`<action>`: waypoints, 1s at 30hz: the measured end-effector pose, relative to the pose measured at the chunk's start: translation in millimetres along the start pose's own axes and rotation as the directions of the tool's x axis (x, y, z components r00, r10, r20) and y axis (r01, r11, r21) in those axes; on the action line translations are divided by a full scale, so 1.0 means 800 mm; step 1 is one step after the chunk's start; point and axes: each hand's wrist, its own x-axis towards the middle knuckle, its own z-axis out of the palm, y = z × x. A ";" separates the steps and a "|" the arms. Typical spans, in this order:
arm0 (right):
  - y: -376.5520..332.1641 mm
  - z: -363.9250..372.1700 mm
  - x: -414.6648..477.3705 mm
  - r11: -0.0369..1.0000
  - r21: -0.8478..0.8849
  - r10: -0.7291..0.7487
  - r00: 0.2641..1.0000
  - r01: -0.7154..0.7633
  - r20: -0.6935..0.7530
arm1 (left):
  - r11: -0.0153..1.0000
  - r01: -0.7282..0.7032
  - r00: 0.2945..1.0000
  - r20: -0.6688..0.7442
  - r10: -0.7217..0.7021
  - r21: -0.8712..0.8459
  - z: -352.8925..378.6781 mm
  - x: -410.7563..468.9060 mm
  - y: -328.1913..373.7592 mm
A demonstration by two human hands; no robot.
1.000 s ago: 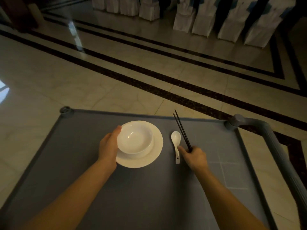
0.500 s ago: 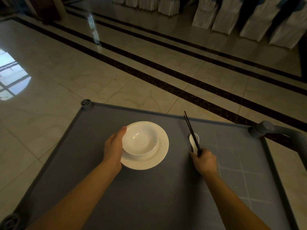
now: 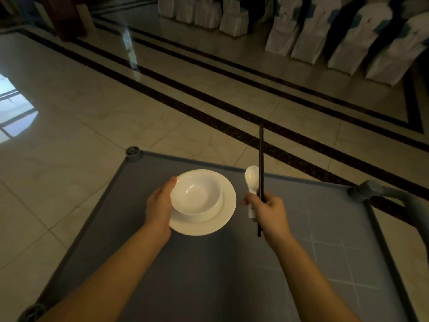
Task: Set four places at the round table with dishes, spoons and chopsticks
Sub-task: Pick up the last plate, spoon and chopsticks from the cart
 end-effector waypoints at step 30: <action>-0.300 0.497 -0.245 0.942 0.164 -0.307 0.548 0.294 0.778 | 0.855 -0.443 0.735 -0.655 0.174 -0.270 -0.547 -0.096 0.206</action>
